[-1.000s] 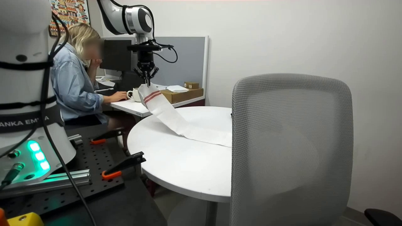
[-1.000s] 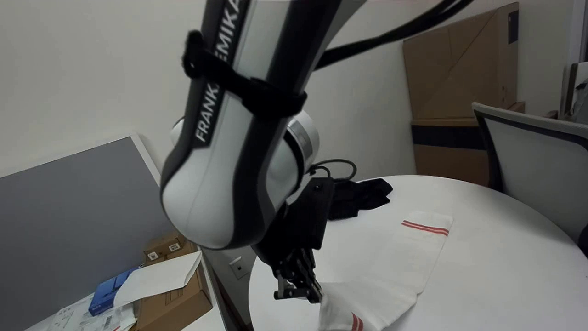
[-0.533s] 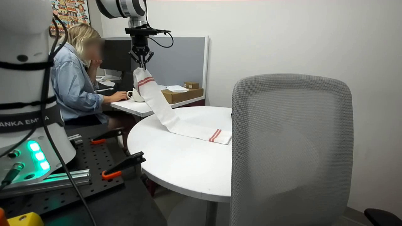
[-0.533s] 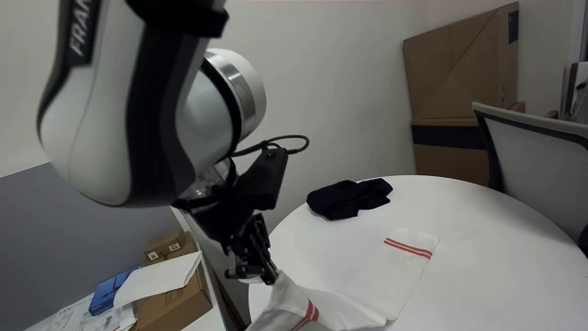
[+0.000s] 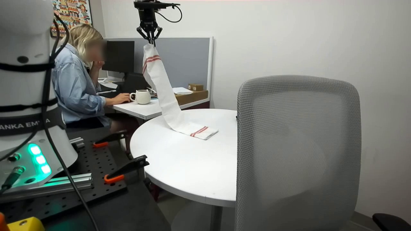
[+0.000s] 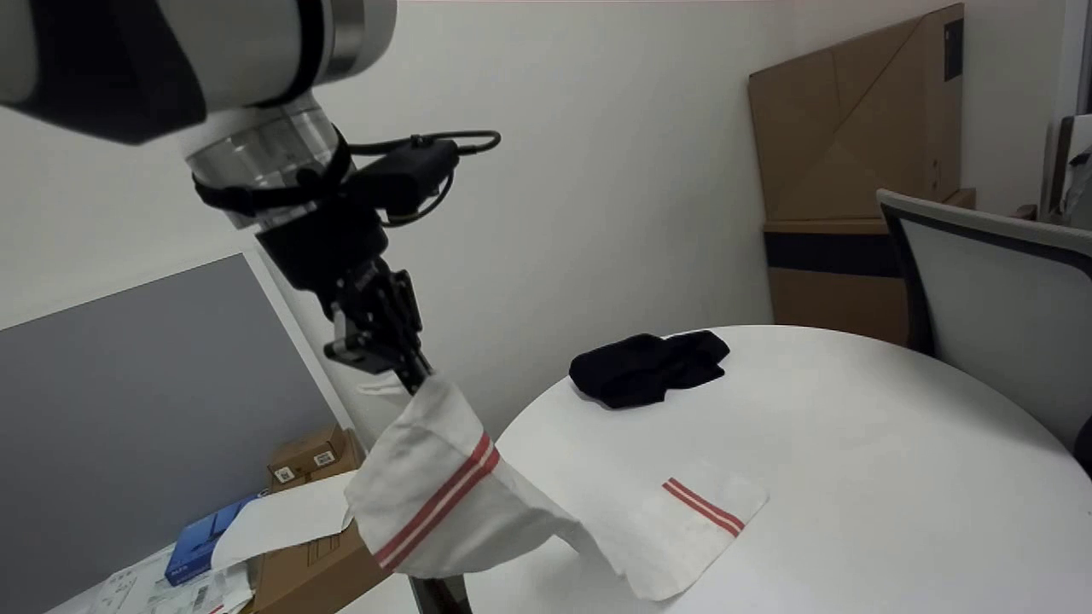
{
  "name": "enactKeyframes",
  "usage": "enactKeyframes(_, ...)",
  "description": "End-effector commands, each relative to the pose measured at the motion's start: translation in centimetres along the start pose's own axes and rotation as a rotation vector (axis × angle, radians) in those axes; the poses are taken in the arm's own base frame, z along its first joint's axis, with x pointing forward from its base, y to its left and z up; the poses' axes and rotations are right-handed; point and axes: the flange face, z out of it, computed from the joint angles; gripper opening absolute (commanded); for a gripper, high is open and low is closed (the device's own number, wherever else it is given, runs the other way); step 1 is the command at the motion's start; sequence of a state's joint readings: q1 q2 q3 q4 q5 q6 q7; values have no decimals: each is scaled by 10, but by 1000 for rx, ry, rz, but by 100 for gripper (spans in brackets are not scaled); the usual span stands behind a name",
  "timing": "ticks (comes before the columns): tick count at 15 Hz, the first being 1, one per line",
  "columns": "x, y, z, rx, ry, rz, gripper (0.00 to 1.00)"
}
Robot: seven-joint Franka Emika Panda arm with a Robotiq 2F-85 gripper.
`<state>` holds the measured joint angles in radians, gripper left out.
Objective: Fold the towel in three
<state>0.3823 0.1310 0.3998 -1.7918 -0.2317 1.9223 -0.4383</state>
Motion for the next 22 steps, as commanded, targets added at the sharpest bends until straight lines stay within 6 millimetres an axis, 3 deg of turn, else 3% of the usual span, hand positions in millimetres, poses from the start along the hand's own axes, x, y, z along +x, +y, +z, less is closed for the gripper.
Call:
enactKeyframes(1, -10, 28, -41, -22, 6, 7, 1)
enactKeyframes(3, -22, 47, -44, -21, -1, 41, 1)
enactKeyframes(5, -38, 67, -33, -1, -21, 81, 1)
enactKeyframes(10, -80, 106, 27, 75, -110, 168, 1)
enactKeyframes(14, -105, 126, 66, 119, -178, 216, 1)
enactKeyframes(22, -165, 160, 86, 150, -238, 360, 1)
